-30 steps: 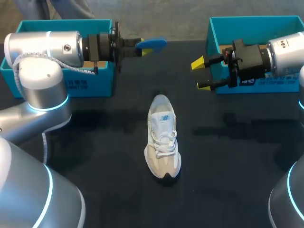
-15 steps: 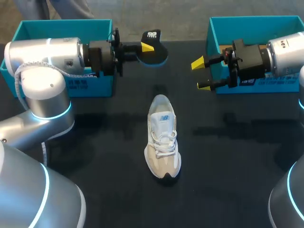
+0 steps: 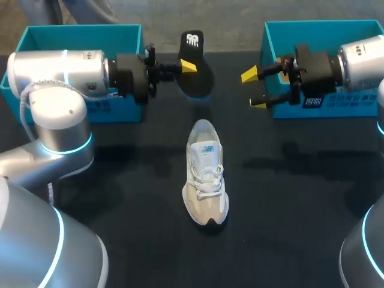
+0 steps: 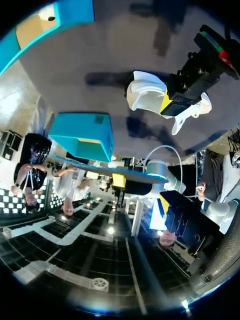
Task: Take the shoe out of the shoebox, open the shoe tongue, remove and reinsert the insole, then place the shoe into the shoebox
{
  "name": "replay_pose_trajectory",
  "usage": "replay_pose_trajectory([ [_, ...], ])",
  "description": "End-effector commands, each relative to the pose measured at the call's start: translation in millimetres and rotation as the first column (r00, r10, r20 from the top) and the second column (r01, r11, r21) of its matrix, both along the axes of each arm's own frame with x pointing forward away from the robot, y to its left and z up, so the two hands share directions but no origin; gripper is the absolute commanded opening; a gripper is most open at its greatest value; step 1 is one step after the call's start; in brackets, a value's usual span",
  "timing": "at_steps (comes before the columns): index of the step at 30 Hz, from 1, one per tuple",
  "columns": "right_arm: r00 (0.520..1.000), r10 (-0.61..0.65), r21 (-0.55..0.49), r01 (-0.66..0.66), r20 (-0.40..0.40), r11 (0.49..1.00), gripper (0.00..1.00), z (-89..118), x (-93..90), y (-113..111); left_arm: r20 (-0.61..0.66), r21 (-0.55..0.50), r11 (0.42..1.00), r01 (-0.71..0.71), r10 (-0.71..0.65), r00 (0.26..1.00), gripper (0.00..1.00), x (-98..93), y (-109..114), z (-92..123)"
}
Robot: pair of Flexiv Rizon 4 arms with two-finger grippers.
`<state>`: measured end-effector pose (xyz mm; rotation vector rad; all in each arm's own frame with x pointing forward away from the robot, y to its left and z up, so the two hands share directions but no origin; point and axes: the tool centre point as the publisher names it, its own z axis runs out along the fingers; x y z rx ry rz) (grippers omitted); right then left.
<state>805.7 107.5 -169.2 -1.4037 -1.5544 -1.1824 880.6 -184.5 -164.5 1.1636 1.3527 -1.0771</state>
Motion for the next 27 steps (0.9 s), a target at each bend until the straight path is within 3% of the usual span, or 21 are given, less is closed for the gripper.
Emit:
replay_pose_trajectory([
  [1,1.0,0.025,0.0,-0.025,0.006,1.0,1.0,0.8,11.7,13.9,0.019,-0.019,1.0,-0.004,0.004,1.0,0.0,-1.6,-7.5,-9.3],
  [18,0.997,0.079,0.021,-0.079,-0.003,0.997,1.0,-2.2,22.6,44.4,0.057,-0.086,0.996,0.002,0.003,0.998,0.0,-2.1,-40.1,-21.7],
  [22,0.996,0.087,0.027,-0.087,-0.008,0.996,0.86,-5.8,23.8,47.1,0.059,-0.103,0.995,0.002,0.004,0.998,0.0,-3.2,-45.6,-20.2],
  [25,0.996,0.093,0.032,-0.092,-0.012,0.995,0.81,-8.4,25.1,49.7,0.06,-0.114,0.993,0.004,0.003,0.998,0.0,-3.6,-49.2,-17.4],
  [27,0.995,0.094,0.036,-0.094,-0.014,0.995,0.71,-9.7,26.0,50.8,0.06,-0.119,0.993,0.007,0.0,0.998,0.0,-4.9,-52.0,-15.0],
])
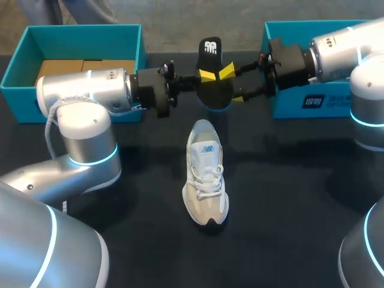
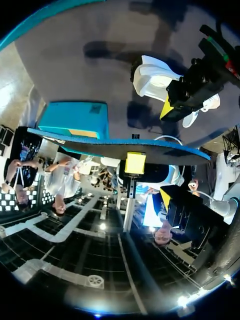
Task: Take the shoe out of the shoebox, open the shoe tongue, remove and reinsert the insole, then place the shoe into the shoebox
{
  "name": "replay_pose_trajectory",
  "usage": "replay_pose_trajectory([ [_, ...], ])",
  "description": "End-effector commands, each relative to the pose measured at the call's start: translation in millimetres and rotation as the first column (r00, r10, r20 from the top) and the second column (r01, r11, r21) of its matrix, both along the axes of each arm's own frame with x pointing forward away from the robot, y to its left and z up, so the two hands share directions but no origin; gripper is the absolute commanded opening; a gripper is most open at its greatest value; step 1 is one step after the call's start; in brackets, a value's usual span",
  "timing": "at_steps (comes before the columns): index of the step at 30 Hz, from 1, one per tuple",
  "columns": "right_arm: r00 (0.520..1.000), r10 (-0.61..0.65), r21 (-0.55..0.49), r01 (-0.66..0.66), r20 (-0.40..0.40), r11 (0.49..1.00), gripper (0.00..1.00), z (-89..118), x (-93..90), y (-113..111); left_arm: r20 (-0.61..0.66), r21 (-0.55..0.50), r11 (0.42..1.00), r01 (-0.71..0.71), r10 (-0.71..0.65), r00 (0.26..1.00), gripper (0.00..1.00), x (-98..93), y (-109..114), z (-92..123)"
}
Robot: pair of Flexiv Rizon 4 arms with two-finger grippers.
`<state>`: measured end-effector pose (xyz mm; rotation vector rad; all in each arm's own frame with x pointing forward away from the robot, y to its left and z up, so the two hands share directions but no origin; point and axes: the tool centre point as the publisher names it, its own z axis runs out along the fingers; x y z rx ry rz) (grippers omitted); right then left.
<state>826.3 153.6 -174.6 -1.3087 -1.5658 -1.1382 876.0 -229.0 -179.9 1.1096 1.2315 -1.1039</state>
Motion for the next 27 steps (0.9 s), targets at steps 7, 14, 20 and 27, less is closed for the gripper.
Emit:
replay_pose_trajectory([
  [7,1.0,0.006,0.012,-0.006,-0.001,1.0,0.49,-5.0,9.1,4.6,0.006,-0.014,1.0,0.008,-0.008,1.0,0.0,-3.4,-9.8,0.3],
  [14,1.0,0.006,0.015,-0.006,0.002,1.0,0.44,-4.0,10.8,2.8,0.007,-0.018,1.0,0.001,-0.001,1.0,0.0,-0.5,-9.5,1.4],
  [20,1.0,0.015,0.023,-0.015,0.002,1.0,0.39,-4.6,11.8,3.8,0.005,-0.018,1.0,-0.002,0.002,1.0,0.0,1.1,-9.8,1.2],
  [27,1.0,0.025,0.036,-0.025,-0.001,0.999,0.29,-7.3,12.2,7.9,0.007,-0.023,1.0,-0.002,0.003,1.0,0.0,1.4,-12.3,1.1],
])
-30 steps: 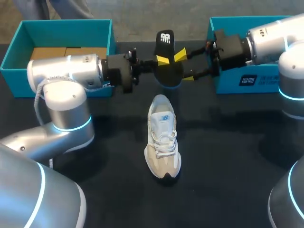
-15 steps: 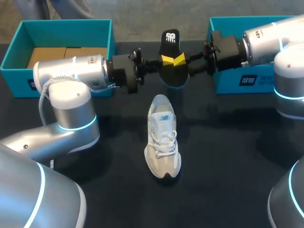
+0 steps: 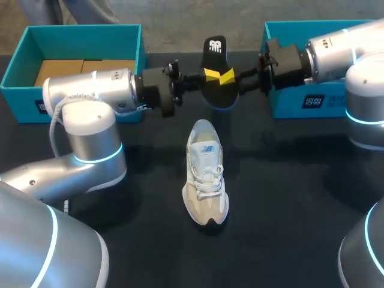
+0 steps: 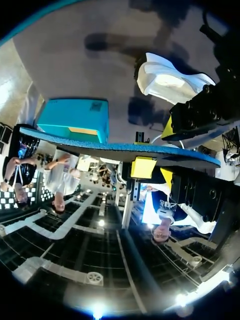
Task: Take the shoe out of the shoebox, open the shoe tongue, remove and reinsert the insole, then place the shoe into the shoebox
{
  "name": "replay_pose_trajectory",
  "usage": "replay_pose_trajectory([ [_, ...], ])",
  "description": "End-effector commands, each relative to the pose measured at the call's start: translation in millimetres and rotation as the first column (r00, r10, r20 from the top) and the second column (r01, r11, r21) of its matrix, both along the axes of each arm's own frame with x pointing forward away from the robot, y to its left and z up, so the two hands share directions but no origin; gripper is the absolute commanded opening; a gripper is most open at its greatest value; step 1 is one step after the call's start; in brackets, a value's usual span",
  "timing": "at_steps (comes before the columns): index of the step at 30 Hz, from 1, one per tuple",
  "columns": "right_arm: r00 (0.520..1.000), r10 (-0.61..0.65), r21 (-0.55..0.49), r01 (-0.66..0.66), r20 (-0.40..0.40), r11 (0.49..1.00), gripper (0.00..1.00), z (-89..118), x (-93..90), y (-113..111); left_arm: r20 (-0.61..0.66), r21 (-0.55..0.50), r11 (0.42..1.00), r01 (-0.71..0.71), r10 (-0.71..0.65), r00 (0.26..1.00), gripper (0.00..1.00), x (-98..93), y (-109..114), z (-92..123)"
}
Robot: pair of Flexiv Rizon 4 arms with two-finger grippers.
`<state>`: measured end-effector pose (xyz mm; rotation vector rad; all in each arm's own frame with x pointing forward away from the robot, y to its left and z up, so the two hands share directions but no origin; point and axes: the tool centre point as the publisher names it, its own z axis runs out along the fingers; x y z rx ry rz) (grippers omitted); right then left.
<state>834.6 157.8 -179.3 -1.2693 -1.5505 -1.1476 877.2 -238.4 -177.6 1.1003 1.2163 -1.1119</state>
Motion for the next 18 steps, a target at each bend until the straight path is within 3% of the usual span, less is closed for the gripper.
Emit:
replay_pose_trajectory([
  [1,1.0,0.006,0.004,-0.006,-0.002,1.0,0.29,-2.7,3.8,3.7,0.004,-0.006,1.0,-0.005,0.005,1.0,0.0,0.3,-3.0,-1.0],
  [6,1.0,0.008,0.006,-0.008,-0.004,1.0,0.22,-2.7,3.6,3.5,0.003,-0.006,1.0,-0.005,0.005,1.0,0.0,0.6,-3.5,-0.8],
  [9,1.0,0.008,0.007,-0.008,-0.003,1.0,0.05,-2.6,3.8,3.2,0.003,-0.008,1.0,-0.005,0.005,1.0,0.0,0.7,-3.7,-0.7],
  [18,1.0,0.014,0.012,-0.014,-0.001,1.0,0.0,-1.5,5.9,3.7,-0.001,-0.003,1.0,-0.007,0.007,1.0,0.0,3.6,-3.1,-0.5],
])
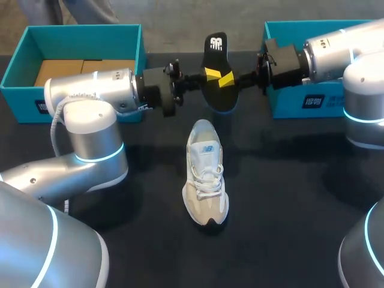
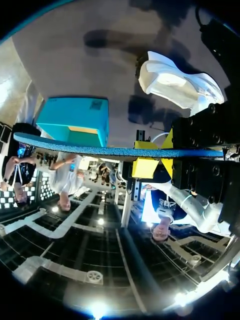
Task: Take the shoe out of the shoebox, open the shoe tongue, remove and reinsert the insole, then place the shoe into the shoebox
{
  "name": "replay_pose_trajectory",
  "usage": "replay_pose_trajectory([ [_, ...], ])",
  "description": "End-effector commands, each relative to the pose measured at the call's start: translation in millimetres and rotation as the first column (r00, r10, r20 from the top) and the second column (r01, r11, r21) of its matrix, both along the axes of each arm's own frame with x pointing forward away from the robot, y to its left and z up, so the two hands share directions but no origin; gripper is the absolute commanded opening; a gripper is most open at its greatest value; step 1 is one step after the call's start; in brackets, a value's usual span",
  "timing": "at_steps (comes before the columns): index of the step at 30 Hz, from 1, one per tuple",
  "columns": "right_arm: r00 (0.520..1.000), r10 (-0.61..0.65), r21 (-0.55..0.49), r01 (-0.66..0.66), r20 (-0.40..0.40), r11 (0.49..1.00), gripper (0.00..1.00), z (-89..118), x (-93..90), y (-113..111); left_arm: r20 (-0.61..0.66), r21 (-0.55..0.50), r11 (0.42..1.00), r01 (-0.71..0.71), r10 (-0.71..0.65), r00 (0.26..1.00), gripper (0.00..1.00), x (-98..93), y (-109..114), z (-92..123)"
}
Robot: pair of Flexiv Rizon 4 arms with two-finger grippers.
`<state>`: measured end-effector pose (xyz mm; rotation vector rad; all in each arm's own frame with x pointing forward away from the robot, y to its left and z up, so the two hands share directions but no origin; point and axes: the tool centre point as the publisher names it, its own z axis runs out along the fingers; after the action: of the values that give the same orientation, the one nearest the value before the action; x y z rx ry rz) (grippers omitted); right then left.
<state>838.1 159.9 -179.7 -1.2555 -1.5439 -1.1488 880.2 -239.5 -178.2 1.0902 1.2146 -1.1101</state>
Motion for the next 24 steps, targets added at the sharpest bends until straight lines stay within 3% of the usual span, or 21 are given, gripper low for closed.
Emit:
replay_pose_trajectory([
  [1,1.0,0.009,0.001,-0.009,0.001,1.0,0.0,-0.8,2.7,1.9,0.0,0.006,1.0,0.002,-0.002,1.0,0.05,0.6,-2.1,0.1],
  [2,1.0,0.01,0.002,-0.01,0.002,1.0,0.0,-0.7,2.9,2.0,0.002,0.009,1.0,0.001,-0.001,1.0,0.35,1.1,-2.1,-0.1],
  [3,1.0,0.01,0.002,-0.01,0.003,1.0,0.0,-0.6,3.3,2.1,0.003,0.015,1.0,0.008,-0.008,1.0,0.87,1.8,-1.5,-0.5],
  [4,1.0,0.01,0.005,-0.01,0.006,1.0,0.0,-0.7,3.7,2.1,0.004,0.015,1.0,0.008,-0.008,1.0,1.0,2.3,-0.7,-0.9],
  [24,0.983,-0.028,-0.005,0.029,0.182,1.0,0.0,-6.3,7.3,-10.2,0.03,0.094,0.987,0.13,-0.134,0.991,1.0,2.8,53.3,-10.1],
])
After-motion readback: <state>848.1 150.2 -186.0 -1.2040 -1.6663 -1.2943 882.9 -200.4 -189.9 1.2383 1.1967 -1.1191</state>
